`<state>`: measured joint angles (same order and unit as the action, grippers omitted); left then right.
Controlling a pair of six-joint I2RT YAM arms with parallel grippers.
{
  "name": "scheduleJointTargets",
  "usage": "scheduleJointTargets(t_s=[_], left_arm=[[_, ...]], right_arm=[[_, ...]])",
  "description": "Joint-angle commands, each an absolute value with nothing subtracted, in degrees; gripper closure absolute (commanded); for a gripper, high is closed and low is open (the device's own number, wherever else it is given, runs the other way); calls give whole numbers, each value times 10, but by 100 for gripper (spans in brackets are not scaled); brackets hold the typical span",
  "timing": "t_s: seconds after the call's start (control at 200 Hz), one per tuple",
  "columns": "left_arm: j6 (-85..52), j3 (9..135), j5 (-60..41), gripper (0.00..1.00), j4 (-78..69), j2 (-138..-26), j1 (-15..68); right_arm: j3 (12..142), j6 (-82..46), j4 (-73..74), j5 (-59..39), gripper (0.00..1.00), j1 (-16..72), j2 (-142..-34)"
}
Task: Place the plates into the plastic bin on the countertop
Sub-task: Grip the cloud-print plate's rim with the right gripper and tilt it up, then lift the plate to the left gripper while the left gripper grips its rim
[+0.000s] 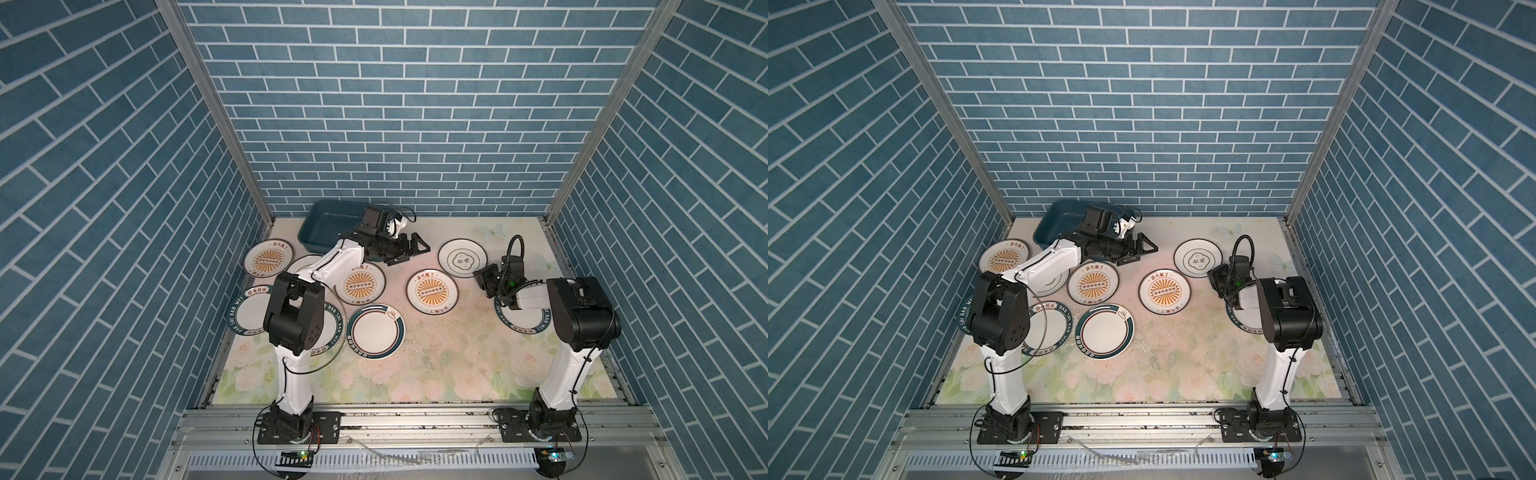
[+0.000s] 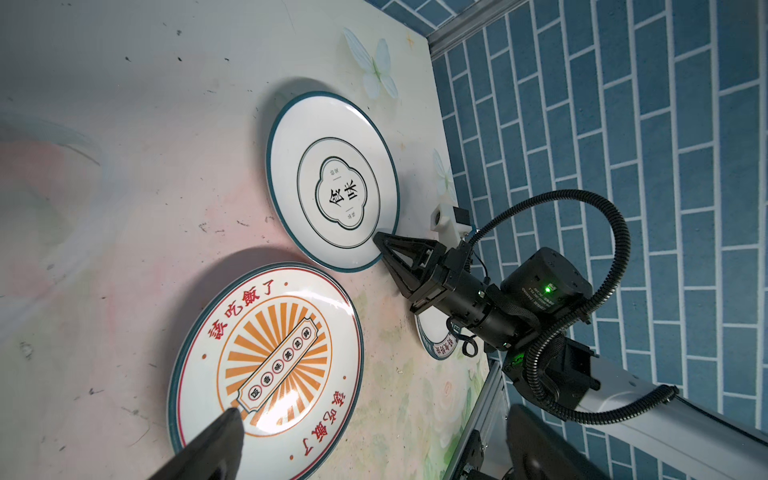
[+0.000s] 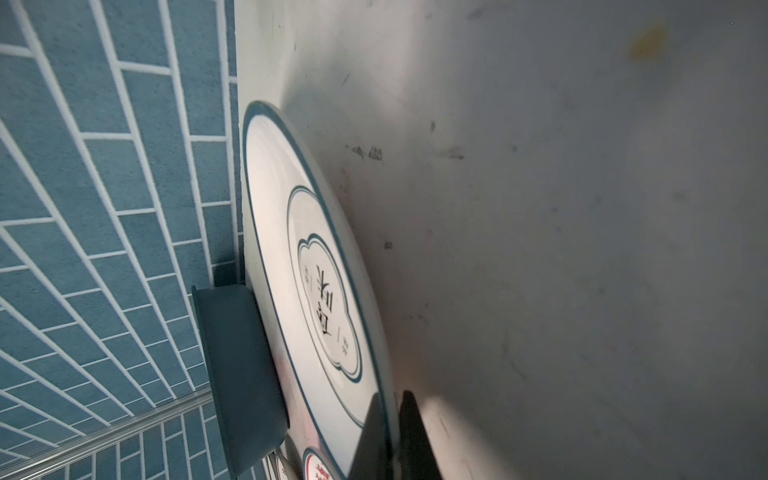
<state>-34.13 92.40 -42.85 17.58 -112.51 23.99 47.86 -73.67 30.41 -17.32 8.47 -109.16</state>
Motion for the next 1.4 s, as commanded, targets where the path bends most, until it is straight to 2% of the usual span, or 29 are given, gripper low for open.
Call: scheduleJointTargets(t_s=[0.0, 0.25, 0.52, 0.87, 1.395], left_arm=[[-361, 916, -408, 0, 148, -1085, 233], [-440, 884, -419, 0, 68, -1063, 194], [-444, 913, -427, 0, 91, -1076, 173], [-450, 944, -454, 2, 95, -1104, 166], [-521, 919, -490, 23, 2, -1111, 137]], right_arm=[[497, -730, 262, -154, 100, 83, -1060], [559, -704, 186, -176, 100, 83, -999], [636, -697, 105, -236, 100, 91, -949], [766, -698, 48, -294, 100, 190, -985], [796, -699, 49, -283, 100, 228, -999]])
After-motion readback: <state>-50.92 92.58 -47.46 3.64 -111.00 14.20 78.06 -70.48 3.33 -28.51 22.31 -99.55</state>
